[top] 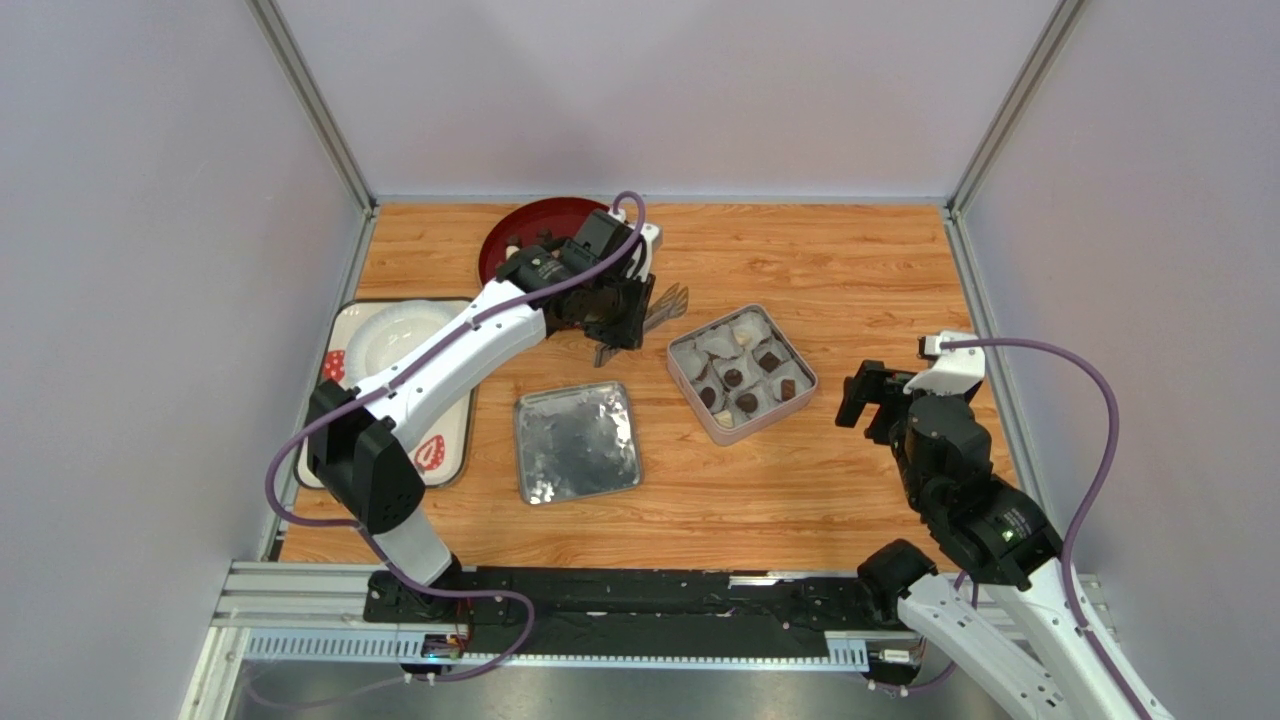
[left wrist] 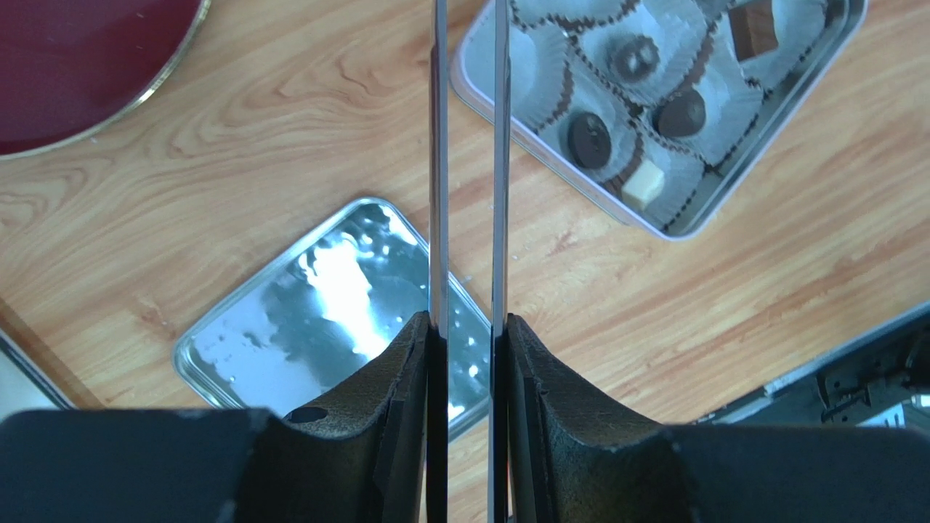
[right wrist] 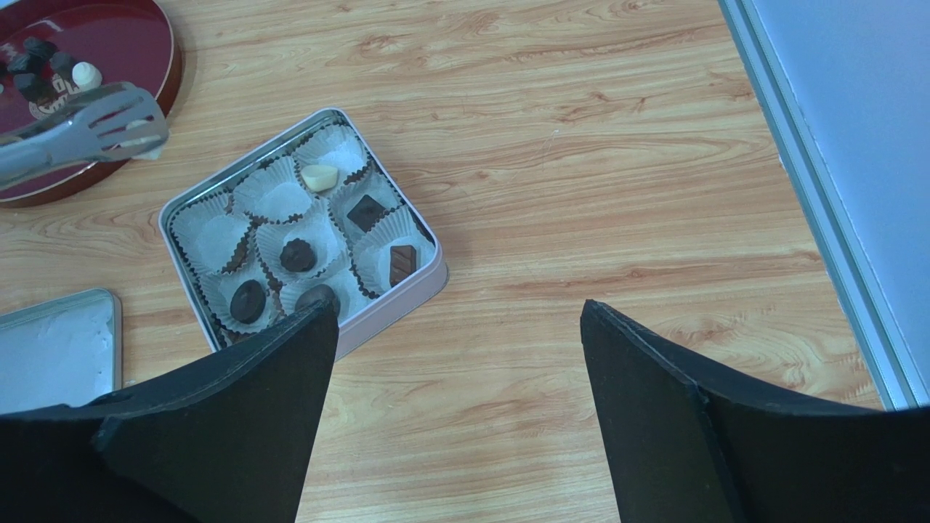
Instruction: Pack the chocolate
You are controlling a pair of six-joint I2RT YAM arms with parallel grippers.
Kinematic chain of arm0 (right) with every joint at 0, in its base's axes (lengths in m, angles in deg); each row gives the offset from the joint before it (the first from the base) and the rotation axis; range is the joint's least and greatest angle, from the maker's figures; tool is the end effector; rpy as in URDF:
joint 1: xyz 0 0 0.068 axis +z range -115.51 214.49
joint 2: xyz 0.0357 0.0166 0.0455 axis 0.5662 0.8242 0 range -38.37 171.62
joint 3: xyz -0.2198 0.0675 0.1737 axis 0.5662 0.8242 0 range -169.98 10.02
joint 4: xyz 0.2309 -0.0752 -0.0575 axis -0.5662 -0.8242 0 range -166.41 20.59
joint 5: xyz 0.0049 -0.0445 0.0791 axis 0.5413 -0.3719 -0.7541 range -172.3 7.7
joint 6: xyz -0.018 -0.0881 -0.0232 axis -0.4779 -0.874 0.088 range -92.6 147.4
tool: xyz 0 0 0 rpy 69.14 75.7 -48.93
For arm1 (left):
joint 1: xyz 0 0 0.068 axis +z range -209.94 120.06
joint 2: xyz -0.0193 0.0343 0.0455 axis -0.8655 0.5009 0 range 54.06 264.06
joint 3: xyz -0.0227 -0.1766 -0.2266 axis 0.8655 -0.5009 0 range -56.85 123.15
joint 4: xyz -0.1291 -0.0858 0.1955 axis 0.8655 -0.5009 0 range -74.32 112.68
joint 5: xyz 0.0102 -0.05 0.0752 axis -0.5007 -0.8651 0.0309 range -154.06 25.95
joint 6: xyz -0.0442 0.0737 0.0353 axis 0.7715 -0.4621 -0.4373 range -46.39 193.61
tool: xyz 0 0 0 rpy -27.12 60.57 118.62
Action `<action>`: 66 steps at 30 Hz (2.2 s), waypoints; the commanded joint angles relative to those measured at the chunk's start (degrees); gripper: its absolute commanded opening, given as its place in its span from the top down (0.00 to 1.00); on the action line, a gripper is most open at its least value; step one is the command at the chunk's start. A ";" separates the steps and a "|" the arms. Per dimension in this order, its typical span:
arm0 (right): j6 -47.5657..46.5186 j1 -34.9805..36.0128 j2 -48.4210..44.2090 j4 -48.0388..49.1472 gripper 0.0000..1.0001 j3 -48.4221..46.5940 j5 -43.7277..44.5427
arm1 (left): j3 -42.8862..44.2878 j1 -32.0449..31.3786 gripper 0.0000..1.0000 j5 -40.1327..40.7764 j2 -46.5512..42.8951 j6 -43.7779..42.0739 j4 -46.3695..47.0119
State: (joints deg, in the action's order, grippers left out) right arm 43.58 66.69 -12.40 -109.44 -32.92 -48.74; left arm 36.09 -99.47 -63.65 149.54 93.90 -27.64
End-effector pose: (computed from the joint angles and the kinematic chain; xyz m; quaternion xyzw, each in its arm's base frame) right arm 0.1137 0.0169 0.3049 0.0463 0.8131 -0.0033 0.5803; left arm 0.2907 -0.2392 0.3161 0.1573 0.9348 -0.1559 0.2777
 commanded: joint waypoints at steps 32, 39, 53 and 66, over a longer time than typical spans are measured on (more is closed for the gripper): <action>-0.63 0.05 -0.31 2.15 0.14 -0.30 0.10 | -4.88 -7.05 0.59 -0.49 0.06 1.77 0.32; -0.63 0.05 -0.40 2.15 0.14 -0.22 0.01 | -3.74 -6.97 0.62 5.48 -2.76 1.50 0.93; -0.63 0.05 -0.66 2.24 0.14 -0.22 -0.69 | -6.37 6.29 0.66 7.86 -7.41 1.15 1.90; -0.45 0.05 -0.31 2.24 0.14 -0.22 -1.22 | -7.26 23.70 0.61 12.16 -1.98 1.24 7.34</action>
State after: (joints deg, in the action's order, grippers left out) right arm 43.60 66.69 -12.40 -109.39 -32.92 -49.81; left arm 28.16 -79.32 -54.01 145.30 94.95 -24.63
